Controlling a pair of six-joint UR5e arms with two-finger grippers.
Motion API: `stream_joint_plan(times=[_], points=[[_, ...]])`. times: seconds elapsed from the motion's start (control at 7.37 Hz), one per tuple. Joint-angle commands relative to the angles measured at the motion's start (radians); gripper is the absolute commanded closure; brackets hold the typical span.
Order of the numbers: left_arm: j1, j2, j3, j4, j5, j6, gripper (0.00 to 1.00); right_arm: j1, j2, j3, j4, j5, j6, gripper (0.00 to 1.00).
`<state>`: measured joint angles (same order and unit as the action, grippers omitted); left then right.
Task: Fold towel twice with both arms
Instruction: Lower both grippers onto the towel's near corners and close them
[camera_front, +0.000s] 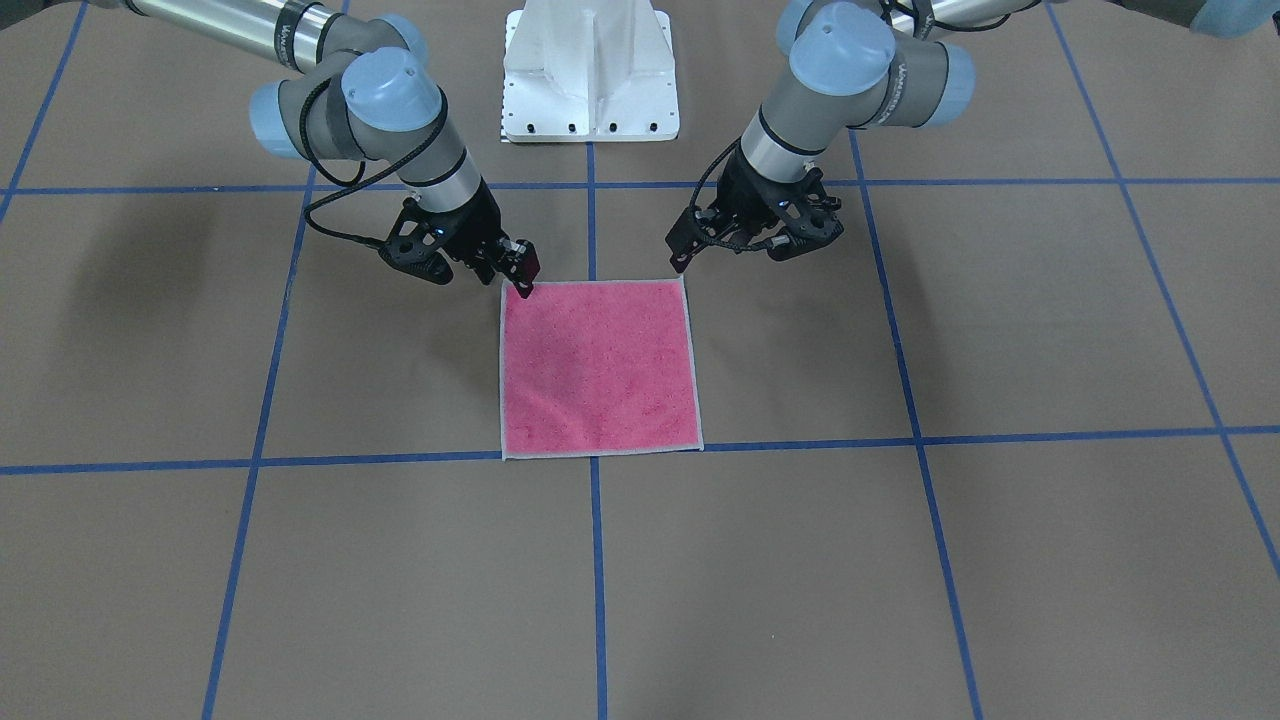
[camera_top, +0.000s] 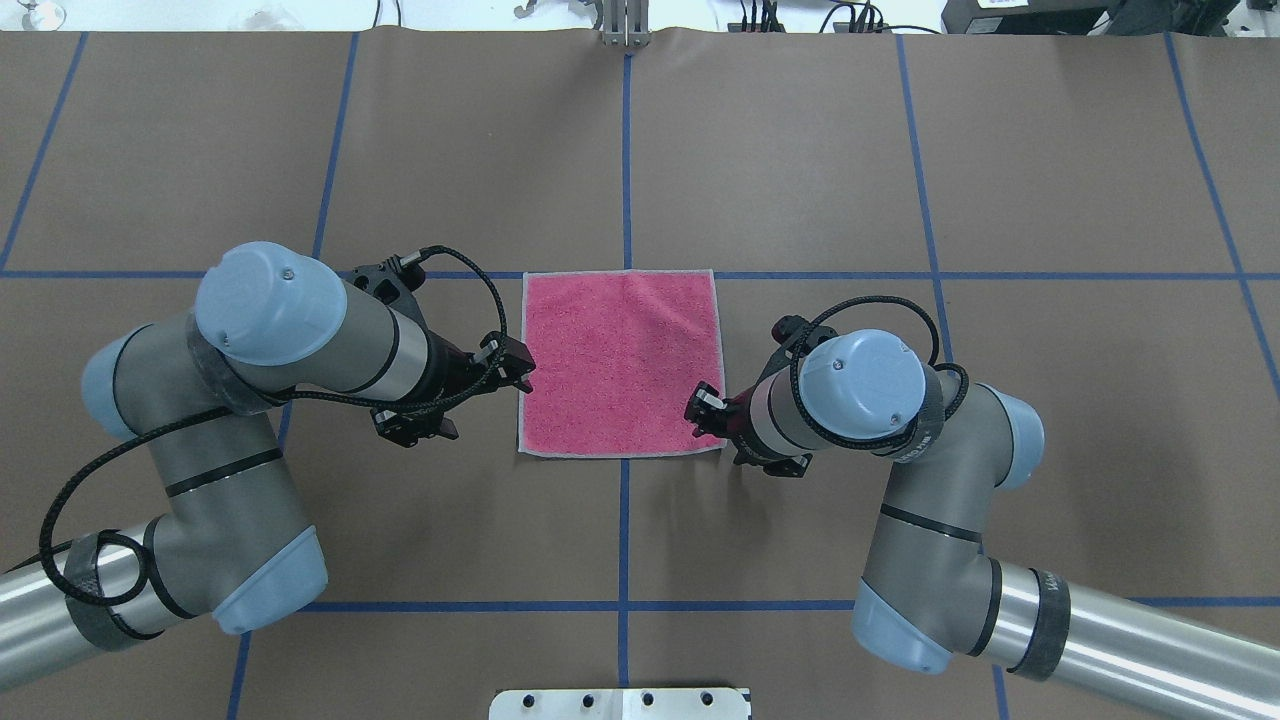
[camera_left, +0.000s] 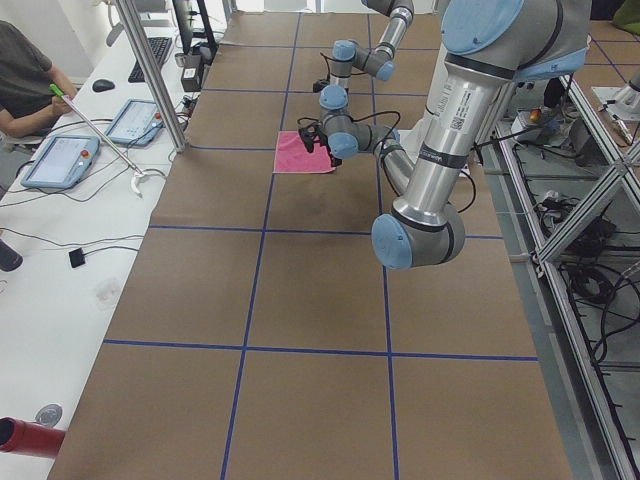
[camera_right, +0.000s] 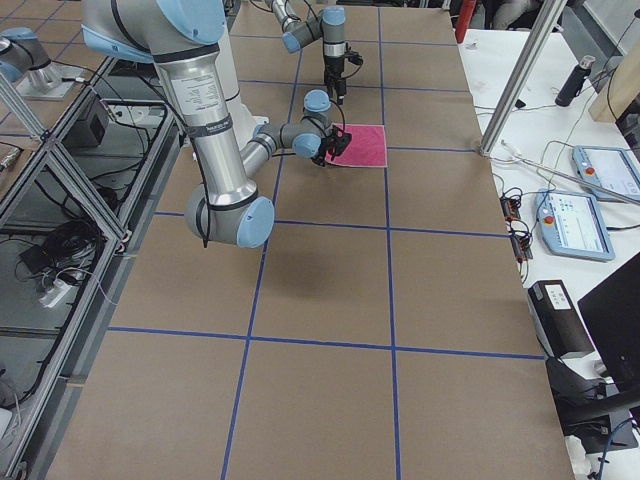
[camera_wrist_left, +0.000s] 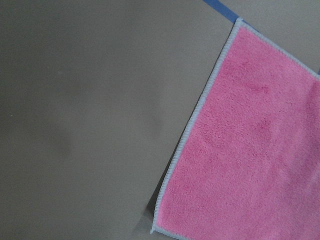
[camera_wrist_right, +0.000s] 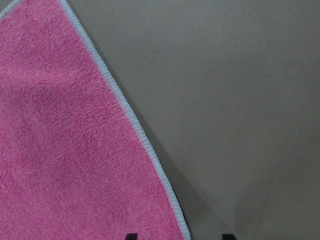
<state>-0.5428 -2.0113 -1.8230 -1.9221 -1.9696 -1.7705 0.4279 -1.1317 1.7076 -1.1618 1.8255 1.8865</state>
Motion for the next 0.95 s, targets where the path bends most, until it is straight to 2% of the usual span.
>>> stream_joint_plan(times=[0.0, 0.14, 0.41, 0.81], points=[[0.0, 0.0, -0.002, 0.0, 0.0, -0.001, 0.01, -0.003, -0.005, 0.006, 0.001, -0.002, 0.02, 0.49], [0.0, 0.0, -0.005, 0.002, 0.0, -0.004, 0.01, -0.003, -0.005, 0.007, 0.001, -0.002, 0.02, 0.55], [0.0, 0.002, -0.007, 0.0, 0.0, -0.014, 0.01, -0.001, -0.003, 0.009, 0.001, -0.002, 0.02, 0.61], [0.0, 0.006, -0.009, 0.0, 0.0, -0.014, 0.01, 0.0, -0.01, 0.009, 0.001, -0.003, 0.02, 0.62]])
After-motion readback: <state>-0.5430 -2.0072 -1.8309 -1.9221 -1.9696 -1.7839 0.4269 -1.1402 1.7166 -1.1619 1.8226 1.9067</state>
